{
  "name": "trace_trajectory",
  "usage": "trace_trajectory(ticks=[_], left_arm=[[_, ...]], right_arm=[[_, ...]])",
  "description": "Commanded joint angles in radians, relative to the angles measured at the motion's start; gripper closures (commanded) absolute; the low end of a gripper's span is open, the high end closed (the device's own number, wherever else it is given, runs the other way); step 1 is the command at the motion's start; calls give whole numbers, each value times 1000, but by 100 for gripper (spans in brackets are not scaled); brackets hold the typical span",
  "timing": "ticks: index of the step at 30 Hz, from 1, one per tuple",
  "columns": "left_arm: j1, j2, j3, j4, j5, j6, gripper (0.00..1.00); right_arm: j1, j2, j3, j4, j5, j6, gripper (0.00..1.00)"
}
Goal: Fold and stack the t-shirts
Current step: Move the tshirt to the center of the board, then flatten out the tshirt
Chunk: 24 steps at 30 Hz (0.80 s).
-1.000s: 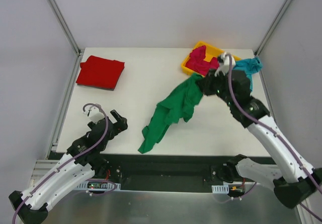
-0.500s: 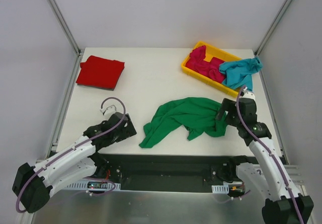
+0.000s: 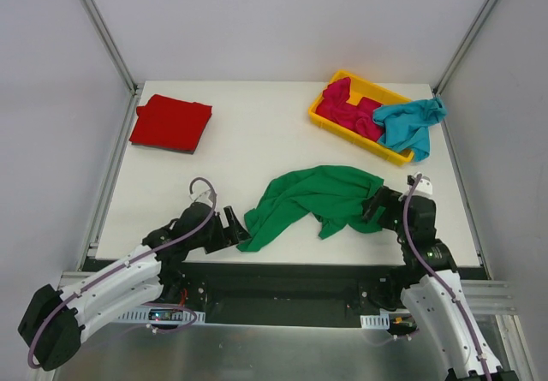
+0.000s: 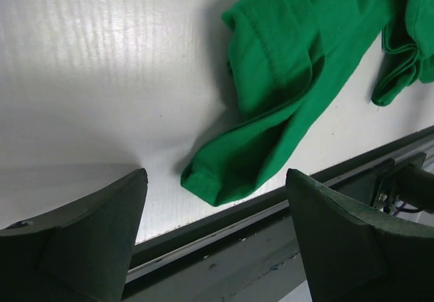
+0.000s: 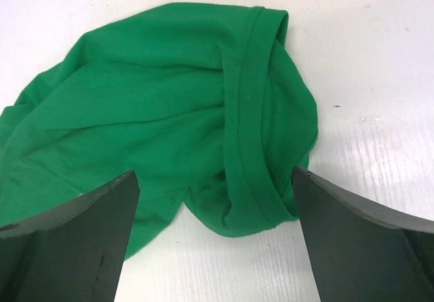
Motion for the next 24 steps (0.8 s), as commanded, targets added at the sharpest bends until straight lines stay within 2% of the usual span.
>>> trace_trajectory(ticks=[1, 6, 13, 17, 24], left_arm=[[-10, 33, -20, 110, 116, 52, 21], [-51, 84, -59, 123, 145, 38, 24], [-63, 79, -84, 139, 161, 37, 49], [-65, 64, -90, 141, 153, 35, 68], [-73, 102, -84, 143, 149, 29, 90]], right_arm=[[4, 33, 5, 80, -41, 24, 4], [3, 117, 13, 83, -92, 21, 4], [3, 131, 8, 91, -107, 23, 4], [3, 123, 7, 91, -103, 23, 4], [3, 126, 7, 85, -106, 23, 4]])
